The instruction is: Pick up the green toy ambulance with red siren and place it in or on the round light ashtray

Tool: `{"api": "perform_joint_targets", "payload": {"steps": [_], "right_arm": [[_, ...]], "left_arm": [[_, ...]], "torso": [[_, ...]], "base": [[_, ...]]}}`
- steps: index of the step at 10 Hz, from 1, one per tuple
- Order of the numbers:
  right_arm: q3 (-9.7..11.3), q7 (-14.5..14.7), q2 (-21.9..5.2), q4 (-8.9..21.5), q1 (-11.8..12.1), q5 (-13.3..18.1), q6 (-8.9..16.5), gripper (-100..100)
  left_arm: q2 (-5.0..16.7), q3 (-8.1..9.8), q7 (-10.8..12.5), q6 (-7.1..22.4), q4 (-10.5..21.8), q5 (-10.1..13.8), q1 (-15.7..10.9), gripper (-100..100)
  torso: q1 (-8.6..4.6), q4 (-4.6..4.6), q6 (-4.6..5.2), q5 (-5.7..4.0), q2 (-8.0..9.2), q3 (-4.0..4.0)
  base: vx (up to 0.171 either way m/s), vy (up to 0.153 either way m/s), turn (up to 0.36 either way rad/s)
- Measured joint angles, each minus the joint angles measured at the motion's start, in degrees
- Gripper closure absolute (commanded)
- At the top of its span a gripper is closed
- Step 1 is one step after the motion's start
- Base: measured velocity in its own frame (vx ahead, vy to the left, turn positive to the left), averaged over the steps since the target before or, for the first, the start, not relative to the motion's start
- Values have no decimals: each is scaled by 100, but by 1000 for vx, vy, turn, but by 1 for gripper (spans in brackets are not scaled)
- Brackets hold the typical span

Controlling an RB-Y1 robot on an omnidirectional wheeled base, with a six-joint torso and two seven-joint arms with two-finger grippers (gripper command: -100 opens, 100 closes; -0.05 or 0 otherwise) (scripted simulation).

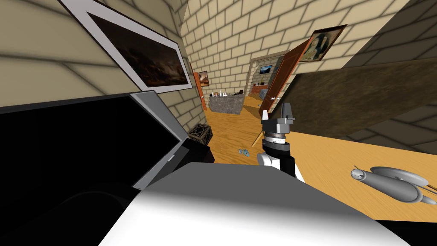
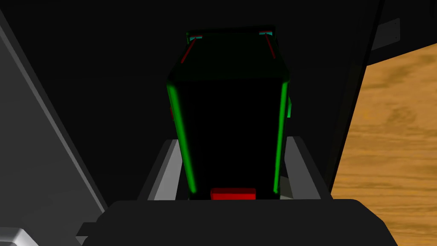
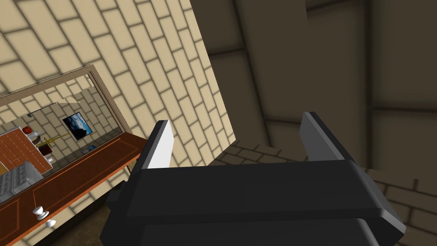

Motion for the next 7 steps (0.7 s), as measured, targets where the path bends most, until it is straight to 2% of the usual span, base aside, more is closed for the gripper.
{"api": "perform_joint_targets", "payload": {"steps": [1, 2, 3, 6, 7], "right_arm": [[0, 0, 0, 0, 0, 0, 0, 0], [0, 0, 0, 0, 0, 0, 0, 0], [0, 0, 0, 0, 0, 0, 0, 0], [0, 0, 0, 0, 0, 0, 0, 0], [0, 0, 0, 0, 0, 0, 0, 0]], "left_arm": [[-1, -1, -1, 0, 0, 0, 0, 100], [-1, -2, -1, 0, 0, 0, -1, 0], [-2, -2, -1, -1, 1, 0, -1, 100], [54, 79, 83, 163, -306, 60, 181, 100], [56, 85, 91, 177, -321, 63, 191, 0]], "torso": [[-1, 0, 0, -2, 0, 0], [-2, -1, -1, -3, 0, -1], [-4, -1, -1, -4, -1, -1], [-17, -2, -4, -14, -4, -3], [-15, -1, -2, -12, -3, -2]], "base": [[0, 0, 0], [0, 0, 0], [2, 2, 25], [10, -10, 22], [0, 0, 0]]}}
